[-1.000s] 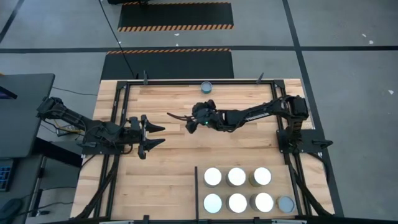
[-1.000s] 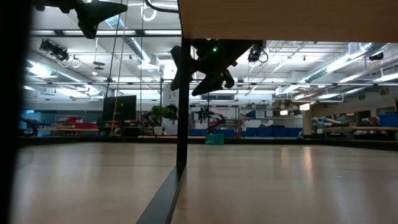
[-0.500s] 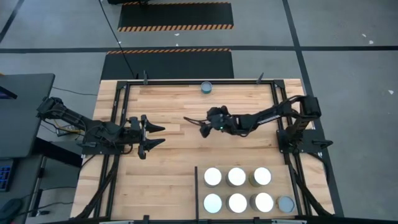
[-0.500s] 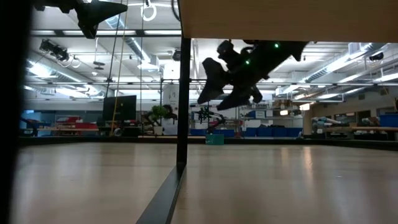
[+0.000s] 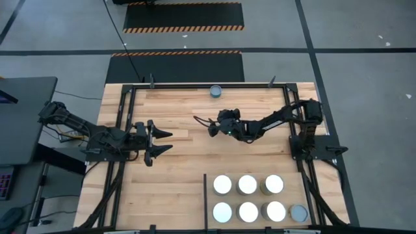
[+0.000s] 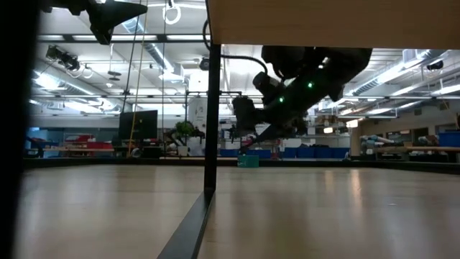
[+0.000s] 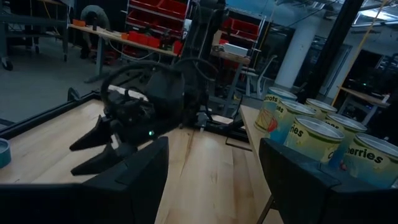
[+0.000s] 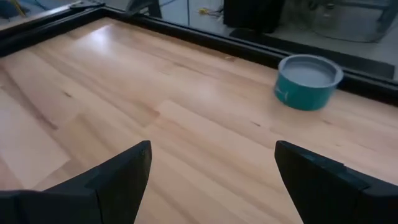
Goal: Pick and place cans onto a shelf
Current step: Put the canned tuna on the shelf
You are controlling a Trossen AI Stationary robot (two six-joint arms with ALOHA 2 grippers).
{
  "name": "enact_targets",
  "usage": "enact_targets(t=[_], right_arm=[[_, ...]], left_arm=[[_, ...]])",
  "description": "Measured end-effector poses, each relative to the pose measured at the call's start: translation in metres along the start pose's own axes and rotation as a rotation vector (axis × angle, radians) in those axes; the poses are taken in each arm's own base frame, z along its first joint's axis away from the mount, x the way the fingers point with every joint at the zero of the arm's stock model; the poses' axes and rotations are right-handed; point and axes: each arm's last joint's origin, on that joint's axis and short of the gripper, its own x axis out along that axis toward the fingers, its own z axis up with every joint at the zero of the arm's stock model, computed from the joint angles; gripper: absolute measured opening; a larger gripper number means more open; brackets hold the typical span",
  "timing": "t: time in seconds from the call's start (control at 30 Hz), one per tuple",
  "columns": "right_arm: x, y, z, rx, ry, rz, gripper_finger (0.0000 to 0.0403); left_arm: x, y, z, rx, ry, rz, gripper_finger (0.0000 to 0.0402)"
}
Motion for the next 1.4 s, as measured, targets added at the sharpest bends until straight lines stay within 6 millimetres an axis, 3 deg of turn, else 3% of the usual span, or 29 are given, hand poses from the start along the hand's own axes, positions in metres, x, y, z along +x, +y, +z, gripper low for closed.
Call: enact_targets(t=[0.37,0.67,1.13,1.4], right_arm=[[0.028,-0.006,-0.023,0.055,-0.132,-0.138,0.0348],[0.054,-0.025,-0.037,0.048,-0.062,-0.093,0.0348],[0.075,-0.055,-0.023,0.042,-0.07,-0.132,0.0348],[0.074,-0.046,-0.021,-0.027,-0.028,-0.017,0.0348]], left_arm=[[0.0,0.0,0.0,0.0,0.0,0.0,0.0256],[0.0,0.0,0.0,0.0,-0.001,0.0,0.0256],[0.0,0.0,0.0,0.0,-0.001,0.0,0.0256],[0.0,0.0,0.0,0.0,-0.001,0.0,0.0256]])
